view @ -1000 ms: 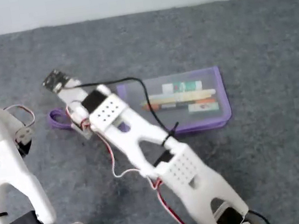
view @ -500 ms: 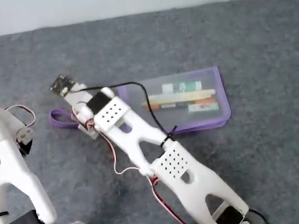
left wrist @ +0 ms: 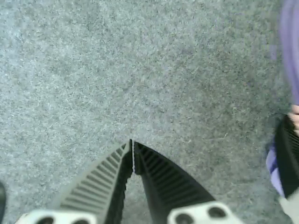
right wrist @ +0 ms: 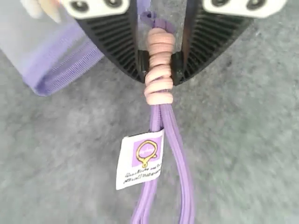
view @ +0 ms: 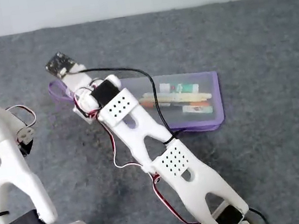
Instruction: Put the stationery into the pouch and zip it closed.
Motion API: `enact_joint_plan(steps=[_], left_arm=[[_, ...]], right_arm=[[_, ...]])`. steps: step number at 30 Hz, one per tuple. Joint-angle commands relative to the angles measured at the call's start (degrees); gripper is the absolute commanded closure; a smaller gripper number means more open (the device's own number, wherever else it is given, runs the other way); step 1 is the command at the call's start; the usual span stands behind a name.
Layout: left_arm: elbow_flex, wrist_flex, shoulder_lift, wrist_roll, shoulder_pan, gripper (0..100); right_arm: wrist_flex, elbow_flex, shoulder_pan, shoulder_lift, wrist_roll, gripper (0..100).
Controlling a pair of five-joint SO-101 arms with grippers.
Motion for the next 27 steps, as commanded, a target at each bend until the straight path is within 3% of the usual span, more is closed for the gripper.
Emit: enact_joint_plan(steps=[1, 12, 20, 27], left_arm=[[-0.3, 1.1, -3.0, -0.4, -0.2, 99], [-0.4, -0.3, -20.4, -0.6, 0.5, 99], [-0.2, 0.1, -26.4, -0.6, 13.8, 98], [-0.1, -2.7, -26.8, -0.4, 21.3, 86]], right_arm=[[-0.4, -4.1, 1.6, -10.5, 0.0, 99.1], [-5.1, -4.1, 3.9, -29.1, 0.0, 99.2], [-5.1, -4.1, 4.0, -37.1, 0.1, 99.2], [-2.4, -3.8, 4.0, -40.8, 0.2, 99.2]])
